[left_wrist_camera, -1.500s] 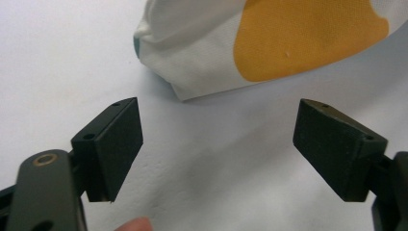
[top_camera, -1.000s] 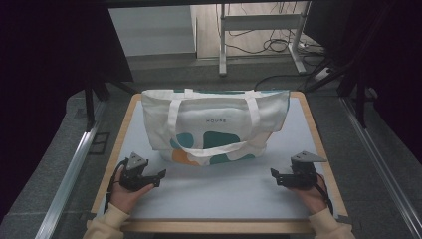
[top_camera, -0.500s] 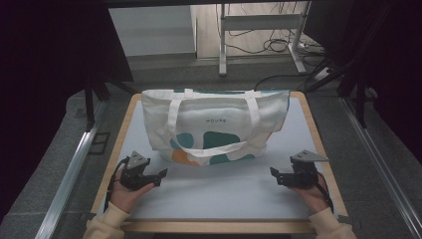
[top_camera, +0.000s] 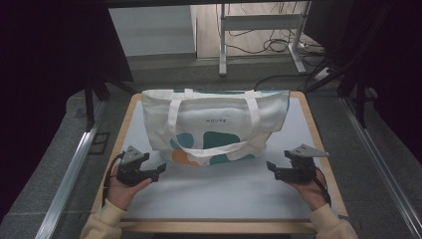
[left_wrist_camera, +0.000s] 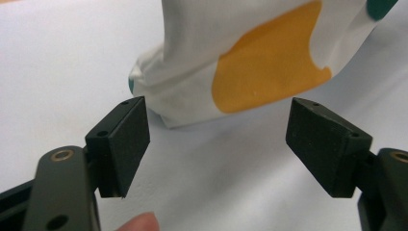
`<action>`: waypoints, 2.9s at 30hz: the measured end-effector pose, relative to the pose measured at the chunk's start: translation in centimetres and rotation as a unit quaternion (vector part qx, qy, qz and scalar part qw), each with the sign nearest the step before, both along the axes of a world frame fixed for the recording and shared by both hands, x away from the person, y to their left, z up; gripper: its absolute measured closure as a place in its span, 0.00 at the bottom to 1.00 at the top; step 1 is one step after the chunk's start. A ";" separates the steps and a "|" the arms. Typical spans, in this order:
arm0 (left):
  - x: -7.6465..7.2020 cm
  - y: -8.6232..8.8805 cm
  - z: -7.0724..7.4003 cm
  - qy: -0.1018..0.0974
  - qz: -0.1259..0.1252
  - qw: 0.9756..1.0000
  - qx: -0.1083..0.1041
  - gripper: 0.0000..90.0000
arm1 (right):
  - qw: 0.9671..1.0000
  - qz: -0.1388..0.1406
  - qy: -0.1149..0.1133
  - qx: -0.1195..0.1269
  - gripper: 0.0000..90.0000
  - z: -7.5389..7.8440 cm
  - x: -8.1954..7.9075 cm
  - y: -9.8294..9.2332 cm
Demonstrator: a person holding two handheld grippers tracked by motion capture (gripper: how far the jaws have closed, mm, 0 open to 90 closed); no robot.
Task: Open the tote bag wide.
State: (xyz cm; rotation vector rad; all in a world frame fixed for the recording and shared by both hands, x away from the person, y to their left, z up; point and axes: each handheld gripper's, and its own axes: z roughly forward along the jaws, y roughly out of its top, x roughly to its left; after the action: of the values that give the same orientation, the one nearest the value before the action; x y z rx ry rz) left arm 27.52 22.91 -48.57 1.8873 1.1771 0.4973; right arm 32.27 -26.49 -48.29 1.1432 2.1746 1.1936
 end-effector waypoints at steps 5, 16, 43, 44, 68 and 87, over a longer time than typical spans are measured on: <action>0.1 0.2 0.8 -0.007 0.001 1.000 -0.003 0.26 | 1.000 0.004 -0.015 0.009 0.23 1.2 0.2 0.1; 0.8 1.0 3.0 -0.016 0.000 1.000 -0.022 0.26 | 0.999 0.010 -0.032 0.023 0.26 3.3 0.8 0.0; 3.2 2.0 8.0 -0.053 -0.008 0.996 -0.064 0.26 | 0.997 0.002 -0.068 0.032 0.32 8.5 4.1 -0.8; 3.6 1.9 8.2 -0.054 -0.007 0.997 -0.060 0.26 | 0.997 0.002 -0.068 0.034 0.33 8.6 4.2 -0.9; 5.1 0.8 9.0 -0.061 -0.031 0.996 -0.058 0.71 | 0.997 0.041 -0.061 0.035 0.58 9.7 6.8 0.2; 3.9 1.4 8.0 -0.064 -0.046 0.995 -0.060 0.87 | 0.993 0.048 -0.112 0.009 0.92 9.9 4.8 0.4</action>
State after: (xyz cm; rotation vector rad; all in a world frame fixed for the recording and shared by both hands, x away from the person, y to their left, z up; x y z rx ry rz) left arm 31.42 24.28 -40.57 1.7714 1.0097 0.4790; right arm 37.11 -26.10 -38.34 0.8734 2.0710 1.3164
